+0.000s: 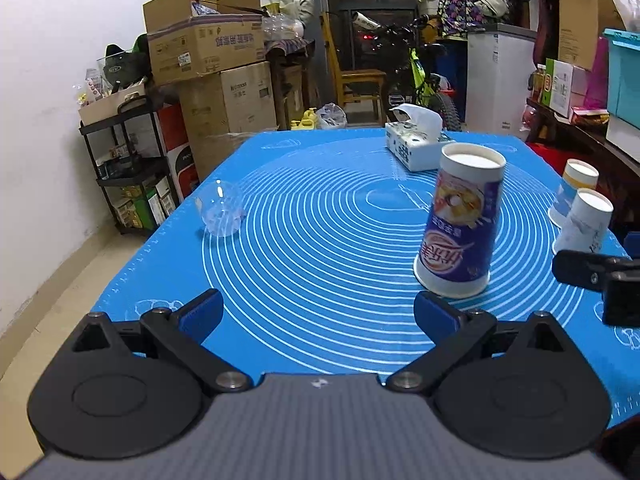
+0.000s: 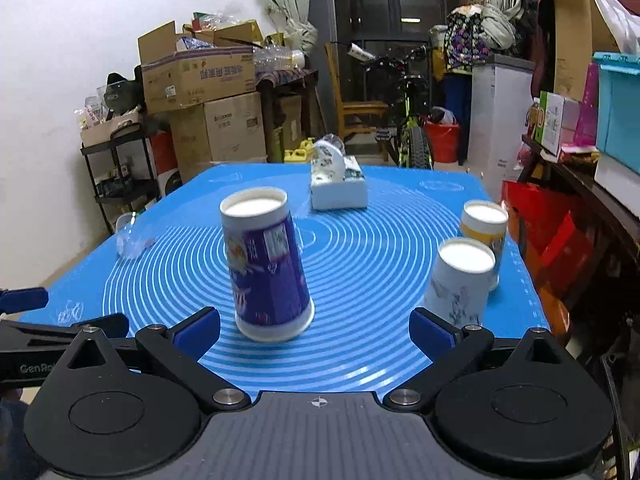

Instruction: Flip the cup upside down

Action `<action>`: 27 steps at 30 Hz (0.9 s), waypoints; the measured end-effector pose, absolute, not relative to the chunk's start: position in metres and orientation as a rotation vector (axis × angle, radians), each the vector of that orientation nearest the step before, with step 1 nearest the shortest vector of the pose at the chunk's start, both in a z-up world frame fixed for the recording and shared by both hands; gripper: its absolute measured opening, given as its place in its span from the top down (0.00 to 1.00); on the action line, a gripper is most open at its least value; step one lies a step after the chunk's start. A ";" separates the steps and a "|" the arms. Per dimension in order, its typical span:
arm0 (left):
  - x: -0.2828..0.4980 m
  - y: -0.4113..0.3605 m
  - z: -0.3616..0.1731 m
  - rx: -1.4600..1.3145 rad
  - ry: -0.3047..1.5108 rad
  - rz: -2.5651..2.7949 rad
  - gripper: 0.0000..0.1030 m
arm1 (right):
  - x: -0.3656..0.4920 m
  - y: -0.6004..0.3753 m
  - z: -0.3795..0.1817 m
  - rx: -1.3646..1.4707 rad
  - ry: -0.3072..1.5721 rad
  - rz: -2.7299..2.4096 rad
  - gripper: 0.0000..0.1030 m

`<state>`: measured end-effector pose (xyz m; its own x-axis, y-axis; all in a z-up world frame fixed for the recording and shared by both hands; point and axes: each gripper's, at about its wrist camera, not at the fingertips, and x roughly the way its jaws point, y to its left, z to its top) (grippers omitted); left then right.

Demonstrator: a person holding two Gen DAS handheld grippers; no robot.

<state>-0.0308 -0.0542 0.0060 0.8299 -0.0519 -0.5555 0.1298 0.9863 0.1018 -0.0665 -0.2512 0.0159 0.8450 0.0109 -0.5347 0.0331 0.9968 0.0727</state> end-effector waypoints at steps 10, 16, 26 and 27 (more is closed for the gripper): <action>-0.036 -0.059 0.002 0.145 0.602 -0.114 0.03 | -0.079 -0.251 0.008 0.070 0.582 -0.003 0.03; -0.037 -0.059 0.002 0.136 0.609 -0.114 0.03 | -0.081 -0.249 0.007 0.069 0.584 0.003 0.03; -0.039 -0.061 0.001 0.145 0.608 -0.115 0.03 | -0.081 -0.249 0.006 0.070 0.585 0.005 0.03; -0.039 -0.061 0.002 0.144 0.607 -0.115 0.03 | -0.081 -0.249 0.006 0.070 0.585 0.005 0.03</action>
<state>-0.0386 -0.0612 0.0015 0.8152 -0.0656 -0.5755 0.1499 0.9836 0.1002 -0.0813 -0.2490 0.0062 0.8339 0.0246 -0.5514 0.0155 0.9976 0.0678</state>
